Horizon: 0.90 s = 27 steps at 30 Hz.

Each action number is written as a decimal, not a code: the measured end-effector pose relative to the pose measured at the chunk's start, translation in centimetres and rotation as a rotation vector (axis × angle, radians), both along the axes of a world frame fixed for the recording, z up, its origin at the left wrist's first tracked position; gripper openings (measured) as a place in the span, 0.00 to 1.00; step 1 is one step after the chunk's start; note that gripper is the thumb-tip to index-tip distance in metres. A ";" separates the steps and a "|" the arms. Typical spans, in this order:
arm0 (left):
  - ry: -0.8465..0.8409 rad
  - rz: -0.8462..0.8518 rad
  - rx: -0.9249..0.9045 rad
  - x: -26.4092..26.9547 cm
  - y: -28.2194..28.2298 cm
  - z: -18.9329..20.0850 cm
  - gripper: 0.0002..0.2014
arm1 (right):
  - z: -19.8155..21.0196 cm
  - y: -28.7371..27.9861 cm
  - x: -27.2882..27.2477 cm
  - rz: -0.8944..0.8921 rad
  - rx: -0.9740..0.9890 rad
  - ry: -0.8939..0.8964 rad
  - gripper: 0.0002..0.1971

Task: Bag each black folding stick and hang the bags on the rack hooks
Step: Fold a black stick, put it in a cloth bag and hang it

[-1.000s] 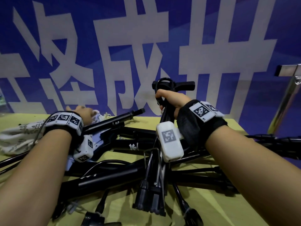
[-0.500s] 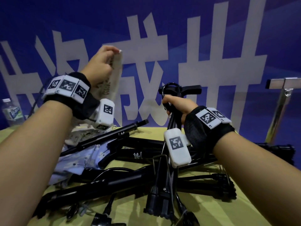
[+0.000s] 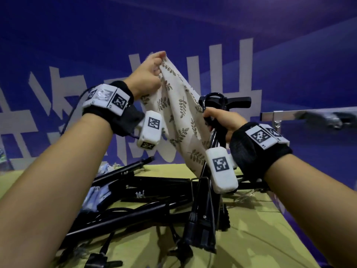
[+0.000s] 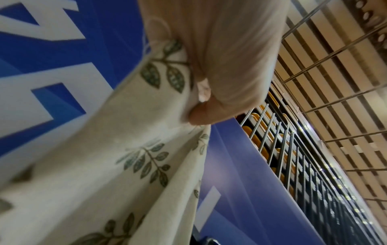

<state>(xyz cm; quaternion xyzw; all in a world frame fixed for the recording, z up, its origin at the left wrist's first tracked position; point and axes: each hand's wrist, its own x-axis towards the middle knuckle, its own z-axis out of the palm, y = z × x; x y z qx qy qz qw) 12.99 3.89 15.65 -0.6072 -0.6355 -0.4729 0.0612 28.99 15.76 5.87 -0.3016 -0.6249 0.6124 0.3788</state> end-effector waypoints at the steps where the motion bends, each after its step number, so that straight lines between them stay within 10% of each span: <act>1: -0.003 -0.005 -0.006 1.1 0.3 0.1 0.34 | 0.2 0.1 0.8 -0.004 0.008 0.003 0.25; 4: -0.031 -0.029 -0.084 3.1 1.3 0.3 0.34 | 0.6 0.6 2.8 -0.027 0.031 -0.002 0.08; 15: 0.510 0.303 -0.029 6.1 3.1 0.1 0.08 | 1.5 1.9 8.7 -0.073 0.006 0.035 0.11; 27: 0.140 0.337 0.298 5.0 1.2 0.9 0.15 | 2.3 1.0 12.6 -0.067 0.028 0.030 0.07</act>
